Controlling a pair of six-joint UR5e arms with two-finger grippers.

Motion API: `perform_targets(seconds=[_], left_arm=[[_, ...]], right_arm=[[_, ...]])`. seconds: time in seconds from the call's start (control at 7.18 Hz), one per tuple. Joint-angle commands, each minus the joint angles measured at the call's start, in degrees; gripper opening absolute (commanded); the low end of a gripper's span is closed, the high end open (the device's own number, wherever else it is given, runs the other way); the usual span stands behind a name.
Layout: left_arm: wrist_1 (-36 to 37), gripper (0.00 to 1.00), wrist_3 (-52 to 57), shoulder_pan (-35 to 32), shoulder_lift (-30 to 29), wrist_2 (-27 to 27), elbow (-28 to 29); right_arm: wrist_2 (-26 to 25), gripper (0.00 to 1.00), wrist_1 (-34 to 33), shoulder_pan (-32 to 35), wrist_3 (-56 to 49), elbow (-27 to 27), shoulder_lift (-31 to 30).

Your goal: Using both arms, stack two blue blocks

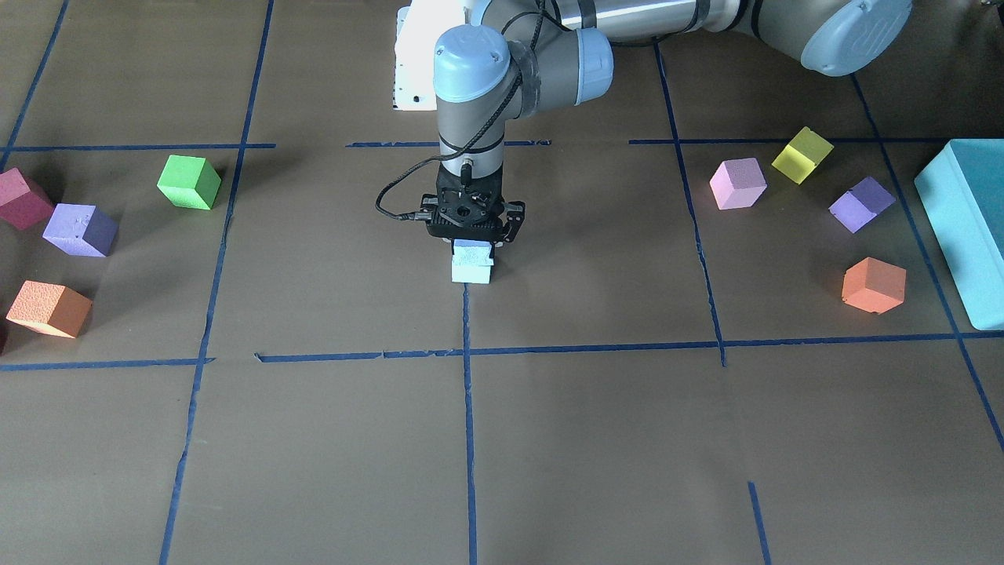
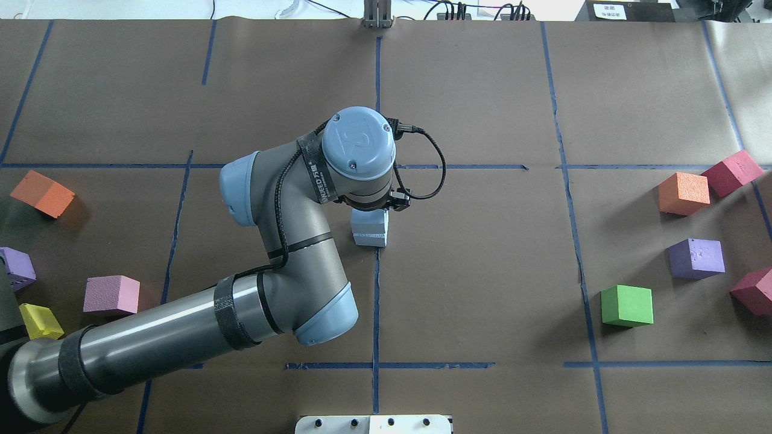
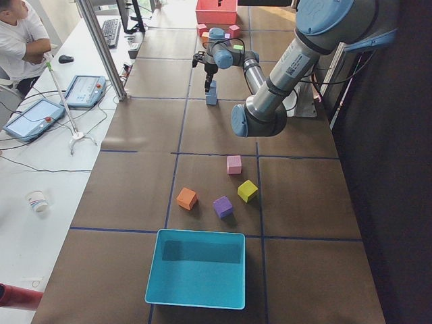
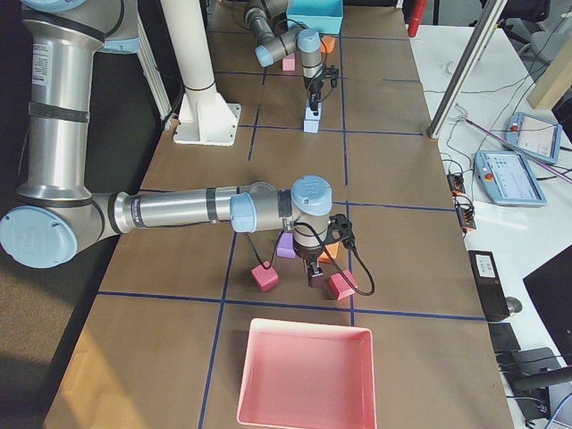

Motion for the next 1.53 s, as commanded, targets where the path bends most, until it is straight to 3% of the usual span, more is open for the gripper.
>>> perform_targets(seconds=[0.0,0.28,0.42,0.56,0.7,0.84,1.11,1.39], left_arm=[[-0.1,0.62,0.0,0.5,0.1,0.0,0.0],[0.0,0.99,-0.1,0.4,0.1,-0.1,-0.6],[0.6,1.0,0.0,-0.9,0.1,-2.5,-1.2],[1.2,1.0,0.2,-6.2,0.7,-10.9,-3.3],[5.2,1.0,4.6,-10.0,2.4,-15.3,-7.5],[13.5,1.0,14.1,-14.7,6.6,-17.1,-15.3],[16.7,1.0,33.0,-25.9,21.6,-21.6,-25.6],[16.2,1.0,56.1,-42.9,37.6,-29.1,-26.9]], right_arm=[[0.0,1.0,0.0,0.1,0.0,0.0,0.0],[-0.1,1.0,-0.1,0.0,0.0,0.0,-0.1],[0.0,1.0,-0.1,0.0,0.0,0.0,-0.1],[0.0,1.0,-0.2,0.0,-0.1,-0.1,-0.1],[0.0,1.0,0.0,0.0,-0.2,-0.8,0.0],[0.0,1.0,0.0,-0.1,-0.1,-1.1,0.2],[0.4,1.0,0.0,-0.2,0.0,-2.2,0.3],[0.7,0.99,0.0,-0.2,3.1,-2.8,0.5]])
